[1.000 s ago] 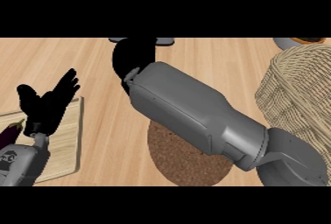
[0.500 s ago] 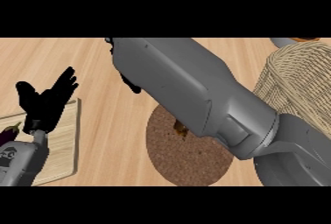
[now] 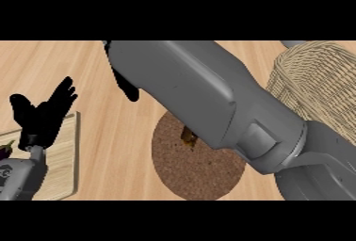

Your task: Pick the sweet potato from the placemat and place it in the basket

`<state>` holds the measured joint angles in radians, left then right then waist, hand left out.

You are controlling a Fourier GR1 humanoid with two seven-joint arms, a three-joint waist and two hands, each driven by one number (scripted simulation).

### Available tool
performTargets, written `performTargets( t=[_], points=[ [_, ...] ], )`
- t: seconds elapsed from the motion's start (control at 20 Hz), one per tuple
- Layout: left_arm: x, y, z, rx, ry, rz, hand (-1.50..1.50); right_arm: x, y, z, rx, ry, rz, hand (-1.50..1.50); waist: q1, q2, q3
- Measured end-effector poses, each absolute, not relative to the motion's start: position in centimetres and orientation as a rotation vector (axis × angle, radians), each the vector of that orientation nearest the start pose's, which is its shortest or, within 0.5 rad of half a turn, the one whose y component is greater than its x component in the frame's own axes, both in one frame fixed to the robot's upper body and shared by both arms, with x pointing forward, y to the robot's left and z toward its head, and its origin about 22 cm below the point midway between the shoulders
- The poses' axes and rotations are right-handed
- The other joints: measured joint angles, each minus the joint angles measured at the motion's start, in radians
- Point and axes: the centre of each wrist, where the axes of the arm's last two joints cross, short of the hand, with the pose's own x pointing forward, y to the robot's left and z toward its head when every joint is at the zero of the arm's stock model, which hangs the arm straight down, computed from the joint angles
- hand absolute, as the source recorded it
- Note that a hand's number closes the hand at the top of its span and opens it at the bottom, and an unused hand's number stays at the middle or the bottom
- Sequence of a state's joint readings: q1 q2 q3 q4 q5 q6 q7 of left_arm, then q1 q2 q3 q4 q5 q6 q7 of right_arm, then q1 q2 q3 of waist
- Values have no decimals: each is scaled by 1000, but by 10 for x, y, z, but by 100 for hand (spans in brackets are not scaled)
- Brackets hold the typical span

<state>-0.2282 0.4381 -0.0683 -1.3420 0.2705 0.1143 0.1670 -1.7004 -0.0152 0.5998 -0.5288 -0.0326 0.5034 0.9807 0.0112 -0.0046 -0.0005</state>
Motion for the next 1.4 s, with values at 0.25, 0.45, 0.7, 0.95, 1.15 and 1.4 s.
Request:
performTargets(
  t=[0.25, 0.45, 0.7, 0.95, 1.15, 1.4],
  points=[
    [293, 315, 31, 194, -1378, -70, 0, 381, 65, 266, -674, -895, 1460, -150, -17, -3, 1],
    [290, 316, 35, 201, -1374, -63, 0, 379, 49, 230, -684, -914, 1458, -150, -21, -3, 1],
    [290, 318, 41, 203, -1377, -65, 0, 367, 30, 185, -697, -964, 1429, -150, -22, -2, 1],
    [290, 314, 32, 194, -1380, -69, 0, 364, 14, 146, -690, -1021, 1341, -150, -15, 3, 1],
    [292, 315, 38, 190, -1385, -73, 0, 361, 7, 117, -707, -1001, 1319, -150, -10, 4, 1],
    [295, 317, 39, 193, -1384, -77, 0, 364, -6, 91, -714, -908, 1344, -150, -7, 5, 1]
  ],
)
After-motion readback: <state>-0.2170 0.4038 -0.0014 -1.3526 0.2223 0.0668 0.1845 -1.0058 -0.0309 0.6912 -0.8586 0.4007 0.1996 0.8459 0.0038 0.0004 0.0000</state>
